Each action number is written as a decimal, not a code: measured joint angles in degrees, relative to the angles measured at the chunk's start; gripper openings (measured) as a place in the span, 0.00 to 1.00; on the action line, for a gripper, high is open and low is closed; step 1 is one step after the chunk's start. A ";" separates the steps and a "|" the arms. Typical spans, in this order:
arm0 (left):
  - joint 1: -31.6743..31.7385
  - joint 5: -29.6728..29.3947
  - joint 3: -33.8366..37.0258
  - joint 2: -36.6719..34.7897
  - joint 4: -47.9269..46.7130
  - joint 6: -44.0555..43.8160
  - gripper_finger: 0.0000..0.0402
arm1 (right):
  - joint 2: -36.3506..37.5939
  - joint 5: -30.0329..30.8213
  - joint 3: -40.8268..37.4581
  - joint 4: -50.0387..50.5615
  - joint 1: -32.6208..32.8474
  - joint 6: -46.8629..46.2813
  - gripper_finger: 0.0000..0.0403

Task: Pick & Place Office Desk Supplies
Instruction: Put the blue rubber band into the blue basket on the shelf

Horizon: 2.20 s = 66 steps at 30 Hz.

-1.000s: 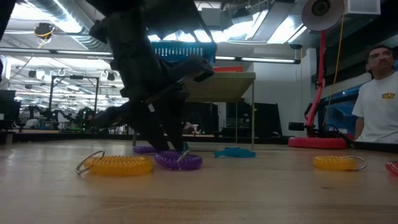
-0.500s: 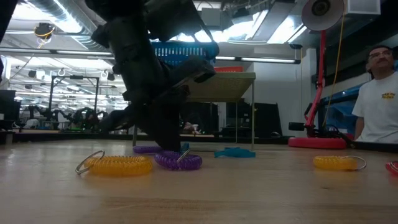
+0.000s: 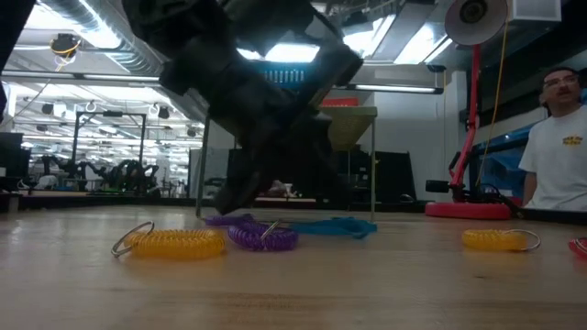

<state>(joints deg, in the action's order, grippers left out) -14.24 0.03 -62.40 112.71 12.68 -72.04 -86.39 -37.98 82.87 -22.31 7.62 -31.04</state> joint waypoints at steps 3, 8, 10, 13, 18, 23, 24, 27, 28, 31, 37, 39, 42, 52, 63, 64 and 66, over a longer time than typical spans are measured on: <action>-0.29 -0.27 0.05 0.04 6.10 -0.03 0.00 | 0.00 0.01 0.00 0.01 0.00 0.13 0.32; -0.39 -1.24 -1.41 -0.09 10.82 0.60 0.00 | 0.00 0.01 0.00 0.01 0.00 0.23 0.32; -0.39 -1.38 -3.20 -0.11 7.49 3.12 0.00 | 0.00 0.01 0.00 0.02 0.00 0.27 0.32; -0.39 -2.13 -7.01 -0.11 -1.77 9.11 0.01 | 0.00 0.01 0.00 0.01 0.00 0.35 0.32; -1.13 -3.35 -13.69 -0.20 -6.41 25.36 0.09 | 0.00 -0.12 0.00 0.01 0.00 0.43 0.32; -0.75 -3.26 -19.12 -0.31 -16.02 39.33 0.23 | 0.00 -0.43 0.00 -0.02 0.00 0.37 0.32; -0.66 -3.09 -19.85 -0.31 -17.59 42.38 0.26 | 0.00 -0.43 0.00 -0.02 0.00 0.34 0.32; -0.45 -1.20 -21.39 -0.31 -20.86 50.14 0.34 | 0.00 -0.43 0.00 -0.02 0.00 0.19 0.32; -0.26 -0.01 -21.50 -0.31 -22.05 52.38 0.37 | 0.00 -0.43 0.00 -0.02 0.00 0.19 0.32; 0.09 4.88 -21.35 -0.31 -27.22 59.41 0.43 | 0.00 -0.43 0.00 -0.03 0.00 0.17 0.32; 0.04 6.62 -21.39 -0.31 -35.71 71.68 0.56 | 0.00 -0.43 0.00 -0.02 0.00 0.15 0.32; 0.39 4.78 -21.37 -0.31 -37.38 75.67 0.59 | 0.00 -0.21 0.00 0.00 0.00 0.15 0.32; 1.22 4.51 -21.39 -0.24 -37.83 79.50 0.60 | 0.00 0.07 0.00 -0.02 0.00 0.13 0.32; 3.21 5.84 -21.39 6.88 -38.72 85.52 0.59 | 0.00 2.62 0.00 0.01 -0.01 0.19 0.32; 1.91 3.48 -21.48 7.69 -38.36 86.57 0.43 | 0.00 2.63 0.00 0.42 -0.02 0.52 0.32; 1.67 2.97 -21.48 7.69 -38.37 86.24 0.39 | 0.00 2.63 0.00 0.44 -0.02 0.74 0.32; 1.12 0.89 -21.86 7.70 -38.84 85.33 0.31 | 0.00 2.63 0.00 0.47 -0.02 1.33 0.32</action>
<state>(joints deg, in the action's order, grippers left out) -13.12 0.93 -84.27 120.40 -26.16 13.29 -86.39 -35.35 82.87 -21.84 7.60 -29.71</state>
